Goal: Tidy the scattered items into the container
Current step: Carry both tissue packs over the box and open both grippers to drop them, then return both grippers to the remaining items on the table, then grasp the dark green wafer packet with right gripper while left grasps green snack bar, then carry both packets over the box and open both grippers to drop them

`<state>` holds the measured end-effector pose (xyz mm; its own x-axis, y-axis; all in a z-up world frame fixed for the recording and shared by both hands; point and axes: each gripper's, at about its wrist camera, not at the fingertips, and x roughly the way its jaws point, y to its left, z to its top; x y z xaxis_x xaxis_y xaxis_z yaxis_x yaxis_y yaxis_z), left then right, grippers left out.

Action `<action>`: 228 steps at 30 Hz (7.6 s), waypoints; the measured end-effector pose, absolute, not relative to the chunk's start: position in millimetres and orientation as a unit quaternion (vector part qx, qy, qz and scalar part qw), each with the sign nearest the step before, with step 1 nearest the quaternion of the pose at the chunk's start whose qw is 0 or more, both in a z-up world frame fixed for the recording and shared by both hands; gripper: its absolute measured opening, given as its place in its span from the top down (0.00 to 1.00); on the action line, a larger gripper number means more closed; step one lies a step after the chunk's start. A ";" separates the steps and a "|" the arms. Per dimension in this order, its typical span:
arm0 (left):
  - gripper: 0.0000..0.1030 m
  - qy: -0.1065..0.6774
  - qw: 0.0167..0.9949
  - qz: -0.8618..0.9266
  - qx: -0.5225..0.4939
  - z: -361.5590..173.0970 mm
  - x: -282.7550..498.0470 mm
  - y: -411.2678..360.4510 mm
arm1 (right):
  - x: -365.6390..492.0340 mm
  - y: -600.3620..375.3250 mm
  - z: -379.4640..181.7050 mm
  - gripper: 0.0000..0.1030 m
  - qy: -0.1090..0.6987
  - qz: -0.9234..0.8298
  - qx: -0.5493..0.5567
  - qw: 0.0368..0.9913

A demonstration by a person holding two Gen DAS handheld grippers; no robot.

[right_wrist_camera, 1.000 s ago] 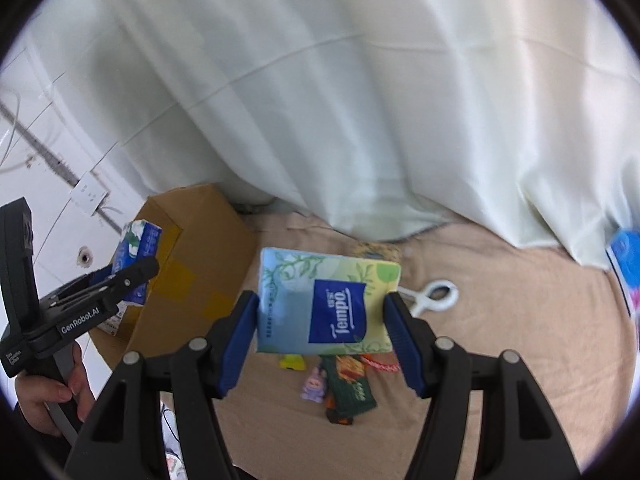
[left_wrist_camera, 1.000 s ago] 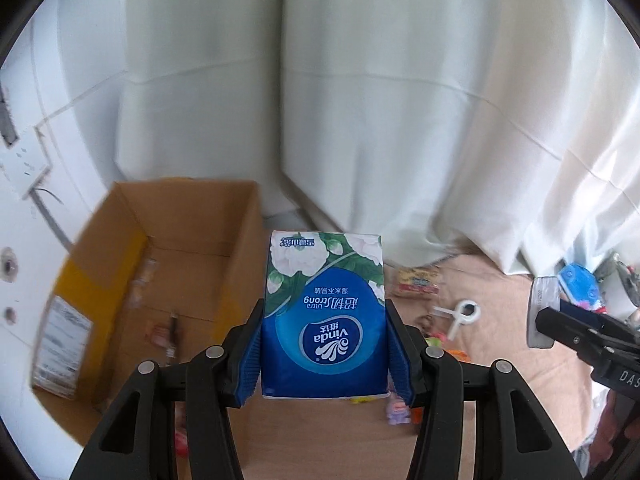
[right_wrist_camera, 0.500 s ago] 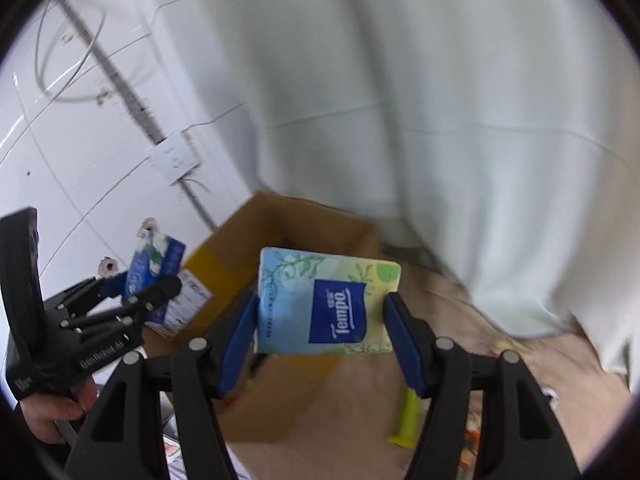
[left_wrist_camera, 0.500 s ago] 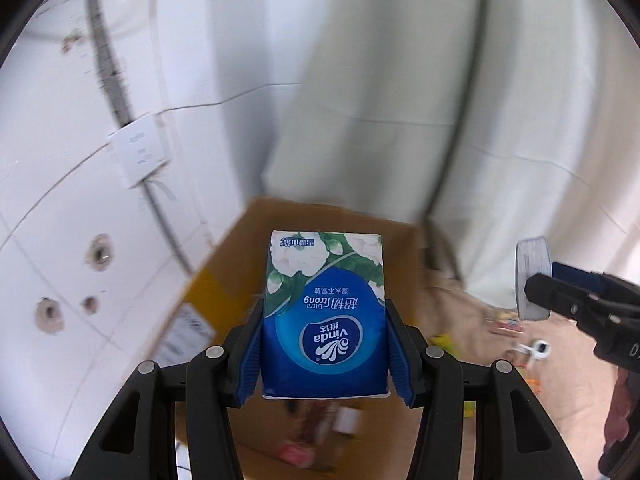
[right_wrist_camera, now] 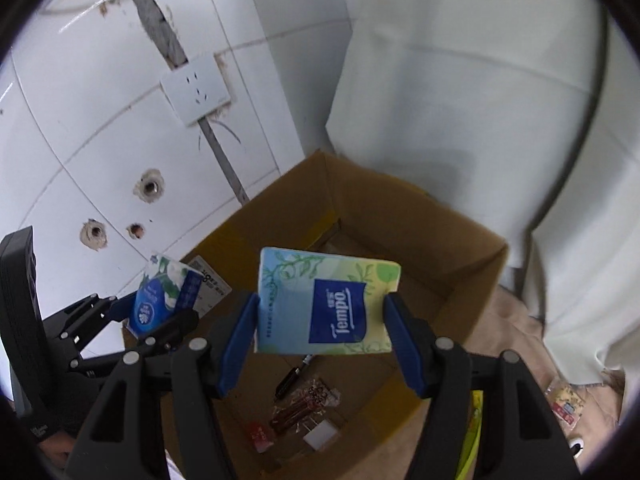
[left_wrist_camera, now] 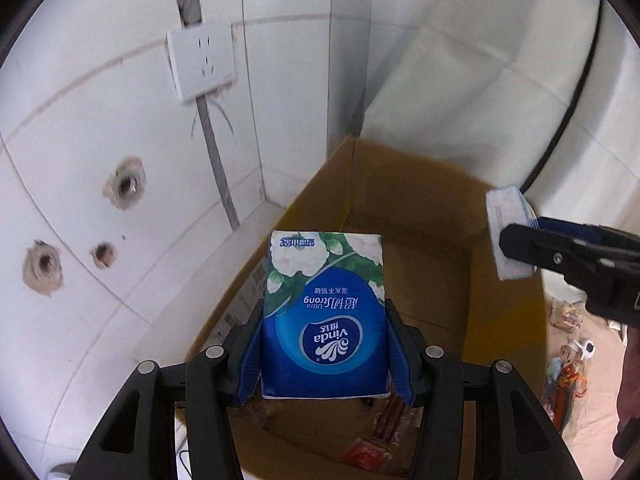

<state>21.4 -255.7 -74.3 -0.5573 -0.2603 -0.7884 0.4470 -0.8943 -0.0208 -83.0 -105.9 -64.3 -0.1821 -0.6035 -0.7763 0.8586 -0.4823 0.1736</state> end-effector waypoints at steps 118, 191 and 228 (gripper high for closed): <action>0.00 0.070 0.033 -0.811 0.580 -232.9 -72.4 11.0 | -109.1 215.7 -203.1 0.54 0.078 -0.756 0.558 0.332; 0.78 0.047 0.141 -0.899 0.413 9.2 15.9 -153.0 | -104.9 34.2 -14.8 0.54 0.118 -0.773 0.369 0.503; 0.78 0.117 0.160 -0.852 0.485 -101.2 17.5 -233.6 | -86.6 -99.8 -86.9 0.31 0.202 -0.722 0.429 0.504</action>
<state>17.5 -233.6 -101.2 -0.4780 -0.1594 -0.8638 0.3872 -0.9209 -0.0443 -86.6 -99.8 -86.9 -0.1231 -0.5539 -0.8234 0.9013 -0.4096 0.1408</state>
